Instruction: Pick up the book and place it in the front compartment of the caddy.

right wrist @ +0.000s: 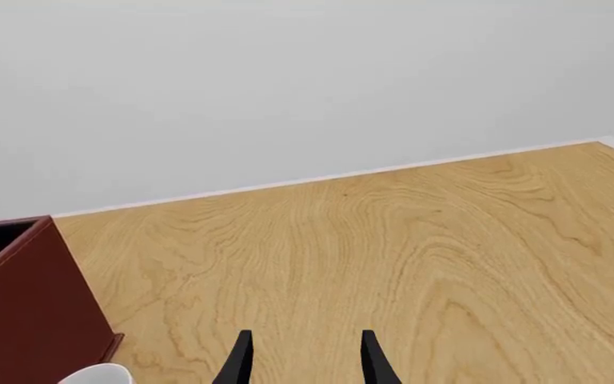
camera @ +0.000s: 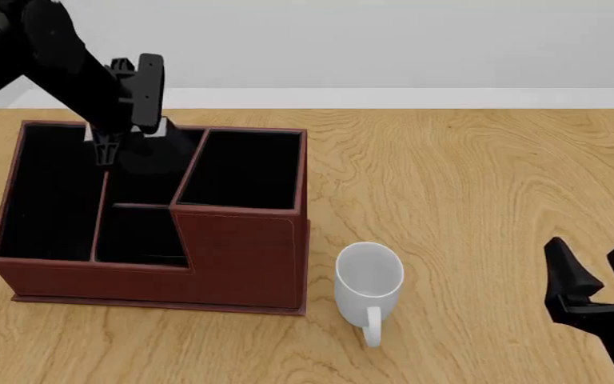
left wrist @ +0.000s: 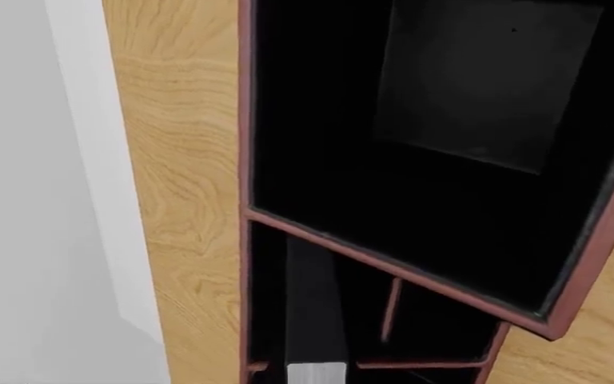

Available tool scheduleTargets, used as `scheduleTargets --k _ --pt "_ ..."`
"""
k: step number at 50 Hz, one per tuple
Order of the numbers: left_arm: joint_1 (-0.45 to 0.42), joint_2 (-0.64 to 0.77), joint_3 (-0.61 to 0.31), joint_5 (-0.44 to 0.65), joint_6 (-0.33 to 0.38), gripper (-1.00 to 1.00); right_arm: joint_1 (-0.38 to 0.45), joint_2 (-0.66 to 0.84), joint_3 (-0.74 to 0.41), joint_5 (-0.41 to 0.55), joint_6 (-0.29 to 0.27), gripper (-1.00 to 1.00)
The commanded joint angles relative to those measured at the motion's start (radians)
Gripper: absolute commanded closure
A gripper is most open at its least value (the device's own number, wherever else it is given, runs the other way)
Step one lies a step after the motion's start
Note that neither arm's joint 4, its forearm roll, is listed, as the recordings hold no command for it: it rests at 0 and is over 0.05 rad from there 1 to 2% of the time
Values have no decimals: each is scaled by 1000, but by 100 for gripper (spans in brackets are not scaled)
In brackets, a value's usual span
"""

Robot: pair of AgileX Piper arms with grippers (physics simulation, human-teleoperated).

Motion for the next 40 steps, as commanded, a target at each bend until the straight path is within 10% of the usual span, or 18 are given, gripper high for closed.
scheduleTargets --k 1,40 --pt "-30 106 25 -60 6 100 1 15 1 -12 -1 -100" --pt "5 95 85 -74 34 100 -1 28 5 -28 1 -100"
